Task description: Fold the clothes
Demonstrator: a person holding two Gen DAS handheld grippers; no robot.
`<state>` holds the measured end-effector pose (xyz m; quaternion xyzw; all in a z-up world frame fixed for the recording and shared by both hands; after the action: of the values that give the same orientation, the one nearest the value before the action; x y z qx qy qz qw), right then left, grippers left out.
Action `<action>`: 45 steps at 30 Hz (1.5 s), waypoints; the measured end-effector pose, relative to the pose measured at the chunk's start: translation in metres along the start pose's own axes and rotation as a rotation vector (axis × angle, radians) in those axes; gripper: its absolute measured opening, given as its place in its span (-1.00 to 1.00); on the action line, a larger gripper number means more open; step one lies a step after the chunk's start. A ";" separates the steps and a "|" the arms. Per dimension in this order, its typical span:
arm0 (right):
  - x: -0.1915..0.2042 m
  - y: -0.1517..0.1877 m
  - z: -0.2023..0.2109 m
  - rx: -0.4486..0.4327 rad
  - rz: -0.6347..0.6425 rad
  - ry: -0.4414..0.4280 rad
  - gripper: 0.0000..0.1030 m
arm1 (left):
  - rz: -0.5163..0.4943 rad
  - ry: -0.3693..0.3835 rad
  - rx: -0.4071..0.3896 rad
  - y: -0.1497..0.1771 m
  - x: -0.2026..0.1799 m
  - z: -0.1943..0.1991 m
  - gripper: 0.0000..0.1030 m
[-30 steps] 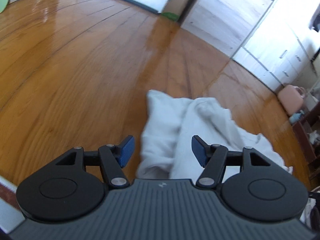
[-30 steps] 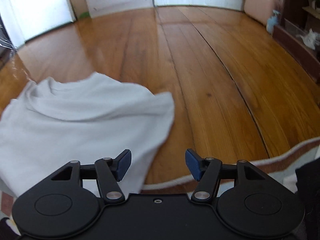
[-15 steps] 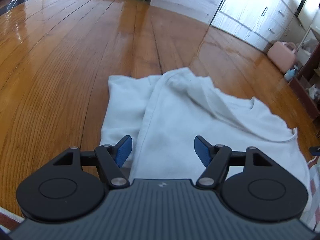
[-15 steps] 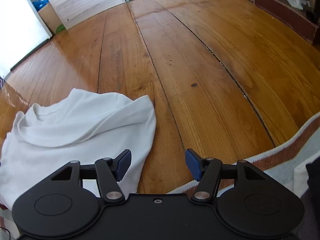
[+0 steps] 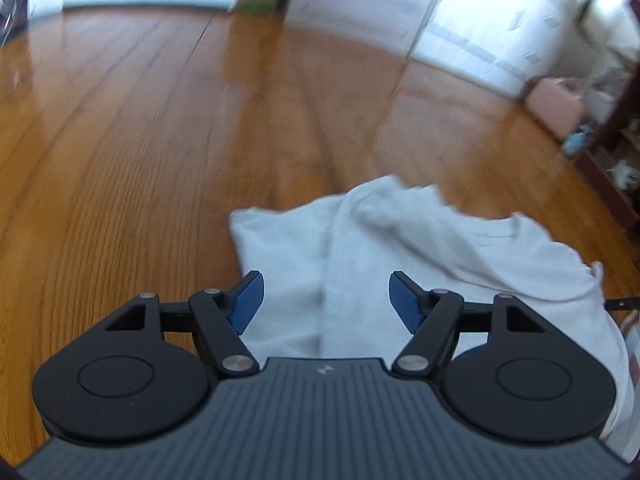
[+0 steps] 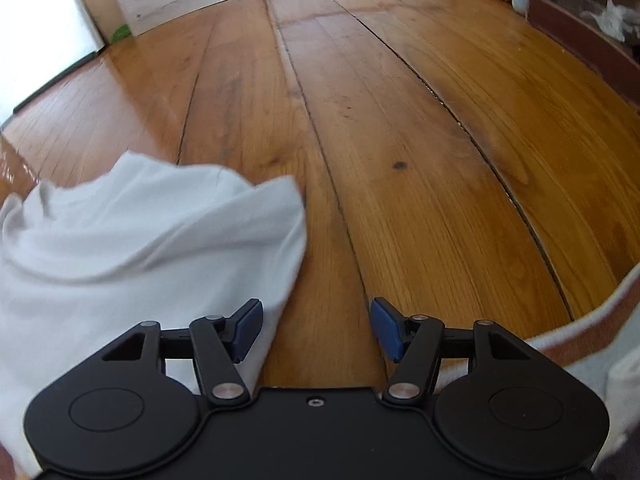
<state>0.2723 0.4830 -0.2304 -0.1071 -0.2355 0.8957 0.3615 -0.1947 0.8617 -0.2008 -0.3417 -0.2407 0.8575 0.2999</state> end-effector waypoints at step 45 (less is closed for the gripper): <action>0.024 -0.017 -0.012 -0.117 0.110 -0.091 -0.50 | -0.247 0.091 0.059 -0.006 -0.077 -0.068 0.00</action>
<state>0.2693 0.5146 -0.2327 -0.0999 -0.2975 0.9028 0.2940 -0.0981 0.8275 -0.2071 -0.3391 -0.2416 0.8045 0.4237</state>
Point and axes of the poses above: each gripper's, at about its wrist camera, not at the fingertips, and z roughly against the way its jaws point, x to its left, y to its underside, the point moved 7 cm from there along -z, roughly the way its jaws point, and after that the axes turned 13 degrees about y, right-handed, at the moved point
